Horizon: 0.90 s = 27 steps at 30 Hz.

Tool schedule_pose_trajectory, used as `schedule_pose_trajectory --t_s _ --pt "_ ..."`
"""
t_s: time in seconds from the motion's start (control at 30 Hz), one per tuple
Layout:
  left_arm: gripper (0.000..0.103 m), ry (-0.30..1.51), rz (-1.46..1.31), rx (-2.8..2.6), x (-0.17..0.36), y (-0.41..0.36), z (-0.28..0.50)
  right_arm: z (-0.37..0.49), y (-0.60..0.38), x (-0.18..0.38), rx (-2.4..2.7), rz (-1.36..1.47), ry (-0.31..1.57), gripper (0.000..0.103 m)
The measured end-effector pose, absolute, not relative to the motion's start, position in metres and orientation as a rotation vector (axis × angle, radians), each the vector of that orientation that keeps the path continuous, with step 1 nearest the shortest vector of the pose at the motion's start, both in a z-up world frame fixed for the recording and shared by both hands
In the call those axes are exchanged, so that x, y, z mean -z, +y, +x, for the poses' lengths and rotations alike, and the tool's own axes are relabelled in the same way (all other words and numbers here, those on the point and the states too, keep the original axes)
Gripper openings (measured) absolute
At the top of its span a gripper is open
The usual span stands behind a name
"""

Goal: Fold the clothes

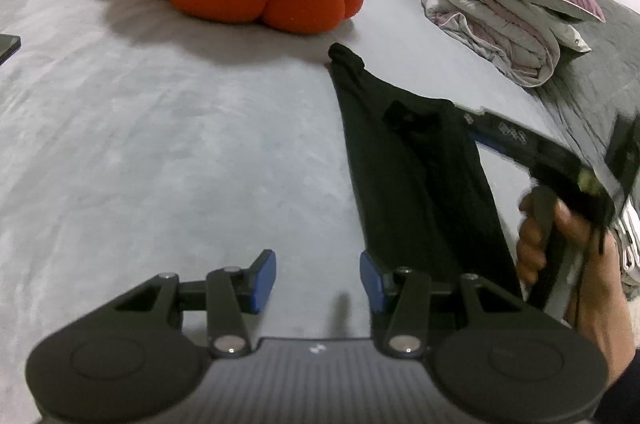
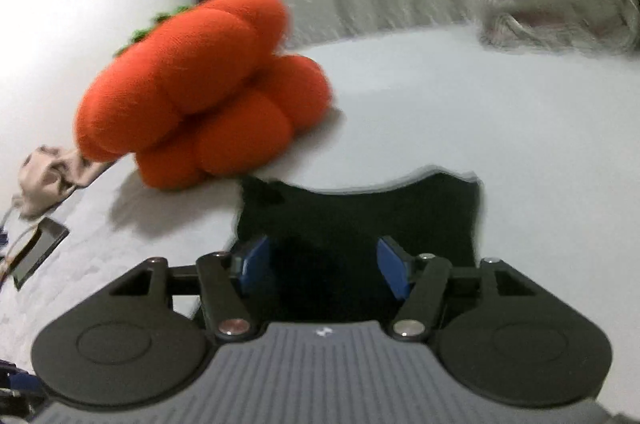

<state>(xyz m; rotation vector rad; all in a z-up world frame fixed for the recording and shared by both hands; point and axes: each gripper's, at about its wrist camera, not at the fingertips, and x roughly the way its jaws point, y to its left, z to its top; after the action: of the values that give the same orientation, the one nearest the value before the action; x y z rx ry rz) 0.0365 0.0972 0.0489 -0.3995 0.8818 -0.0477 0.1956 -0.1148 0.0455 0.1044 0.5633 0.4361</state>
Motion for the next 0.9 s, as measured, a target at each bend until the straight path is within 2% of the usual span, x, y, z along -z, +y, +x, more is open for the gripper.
schedule_pose_trajectory --t_s 0.1,0.13,0.17,0.2,0.23,0.4,0.47,0.57,0.6,0.63,0.7,0.77,0.9 --pt "0.048 0.883 -0.398 0.052 -0.049 0.097 0.037 0.209 -0.078 -0.045 -0.461 -0.106 0.567 0.063" --pt "0.048 0.883 -0.398 0.054 -0.049 0.097 0.037 0.213 -0.067 -0.04 -0.455 -0.205 0.579 0.056" --pt "0.048 0.884 -0.398 0.056 -0.049 0.098 0.037 0.215 -0.057 -0.034 -0.446 -0.304 0.593 0.046" --pt "0.048 0.884 -0.397 0.057 -0.049 0.098 0.037 0.217 -0.051 -0.029 -0.438 -0.367 0.612 0.009" --pt "0.048 0.883 -0.395 0.059 -0.049 0.098 0.037 0.219 -0.048 -0.026 -0.429 -0.403 0.628 0.006" --pt "0.048 0.881 -0.398 0.059 -0.049 0.098 0.036 0.212 -0.082 -0.043 -0.428 -0.01 0.57 0.006" --pt "0.048 0.882 -0.398 0.061 -0.049 0.097 0.036 0.21 -0.086 -0.039 -0.435 0.034 0.6 0.006" --pt "0.048 0.881 -0.399 0.062 -0.05 0.097 0.036 0.204 -0.068 -0.029 -0.538 -0.133 0.666 0.009" --pt "0.048 0.881 -0.4 0.061 -0.05 0.098 0.037 0.198 -0.064 -0.029 -0.571 -0.19 0.668 0.021" --pt "0.048 0.881 -0.402 0.06 -0.05 0.098 0.037 0.195 -0.061 -0.03 -0.603 -0.235 0.667 0.04" --pt "0.048 0.881 -0.406 0.057 -0.049 0.097 0.037 0.198 -0.062 -0.038 -0.657 -0.258 0.646 0.069" --pt "0.048 0.881 -0.406 0.053 -0.049 0.096 0.037 0.208 -0.071 -0.051 -0.658 -0.197 0.584 0.072" --pt "0.048 0.885 -0.405 0.048 -0.048 0.096 0.039 0.247 -0.08 -0.068 -0.664 -0.021 0.586 0.071"
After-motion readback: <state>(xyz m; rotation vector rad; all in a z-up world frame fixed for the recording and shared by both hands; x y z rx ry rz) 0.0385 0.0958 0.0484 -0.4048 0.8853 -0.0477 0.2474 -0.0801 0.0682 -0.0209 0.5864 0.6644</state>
